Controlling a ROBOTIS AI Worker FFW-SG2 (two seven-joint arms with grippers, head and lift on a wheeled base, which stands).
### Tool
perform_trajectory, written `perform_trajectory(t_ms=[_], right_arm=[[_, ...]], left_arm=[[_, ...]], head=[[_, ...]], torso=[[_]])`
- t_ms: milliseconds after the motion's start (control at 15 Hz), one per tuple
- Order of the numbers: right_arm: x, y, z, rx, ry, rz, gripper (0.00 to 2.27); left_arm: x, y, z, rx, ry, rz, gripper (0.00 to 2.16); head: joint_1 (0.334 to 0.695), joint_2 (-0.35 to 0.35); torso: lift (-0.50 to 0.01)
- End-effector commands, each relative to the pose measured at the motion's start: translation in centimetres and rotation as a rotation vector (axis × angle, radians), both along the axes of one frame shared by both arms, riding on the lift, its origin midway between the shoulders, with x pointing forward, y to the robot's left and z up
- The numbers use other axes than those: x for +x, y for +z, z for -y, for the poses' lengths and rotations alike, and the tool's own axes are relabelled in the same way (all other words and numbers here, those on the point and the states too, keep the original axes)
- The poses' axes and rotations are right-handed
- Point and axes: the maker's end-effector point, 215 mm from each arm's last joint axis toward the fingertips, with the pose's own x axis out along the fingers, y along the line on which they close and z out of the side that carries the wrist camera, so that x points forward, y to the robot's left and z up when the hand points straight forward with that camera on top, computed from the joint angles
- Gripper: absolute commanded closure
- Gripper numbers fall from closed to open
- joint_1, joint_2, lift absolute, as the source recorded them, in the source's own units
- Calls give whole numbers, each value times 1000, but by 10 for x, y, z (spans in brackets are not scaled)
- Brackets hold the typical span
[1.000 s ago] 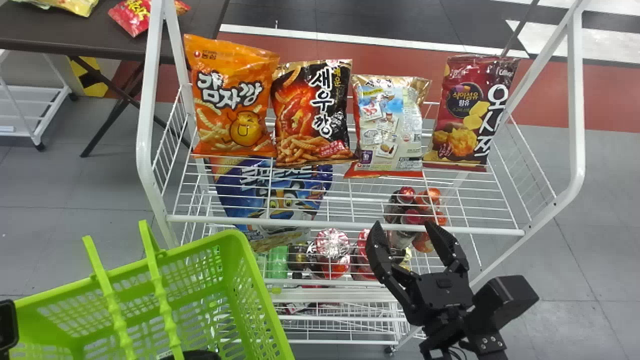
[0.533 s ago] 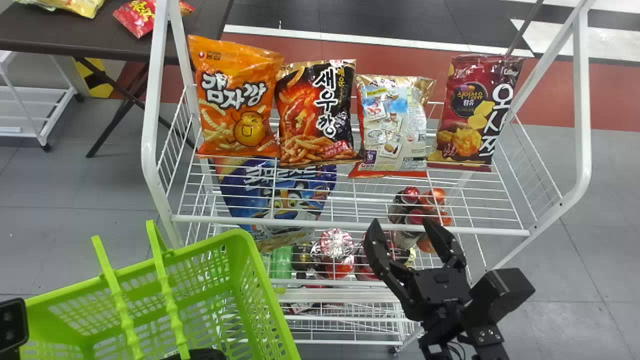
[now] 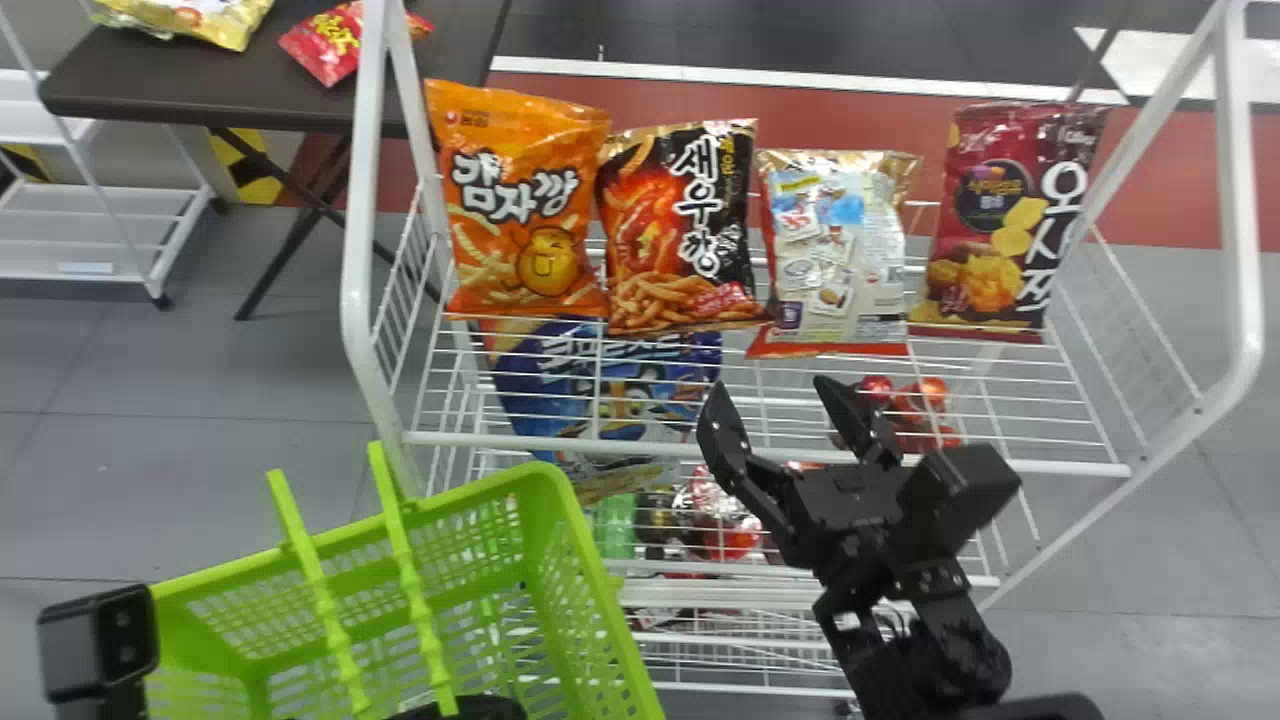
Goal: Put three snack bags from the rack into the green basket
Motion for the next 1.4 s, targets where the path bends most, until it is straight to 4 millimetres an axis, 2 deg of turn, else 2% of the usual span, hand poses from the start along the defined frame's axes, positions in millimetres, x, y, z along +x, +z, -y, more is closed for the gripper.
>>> perform_trajectory(t_ms=[0, 200, 400, 533, 867, 1267, 1333], right_arm=[[27, 8, -40, -20, 56, -7, 87], [58, 18, -80, -41, 82, 0, 87], [84, 20, -103, -97, 102, 5, 83], [103, 20, -106, -135, 100, 15, 83], [155, 18, -106, -199, 111, 39, 83], [158, 19, -136, -118, 255, 39, 76], [163, 20, -137, -121, 259, 44, 76]], left_arm=[[0, 0, -1, 3, -2, 0, 2148], [-3, 0, -1, 4, -4, -4, 2148], [-5, 3, 0, 0, -14, -12, 2148], [-7, 3, 1, 2, -16, -15, 2148], [-10, 7, 0, -1, -22, -8, 2148], [-14, 10, -1, -8, -24, -8, 2148], [-15, 10, -1, -7, -24, -8, 2148]], head=[[695, 20], [695, 96], [695, 141], [695, 164], [695, 170], [695, 185], [695, 191]], torso=[[0], [0], [0], [0], [0], [0], [0]])
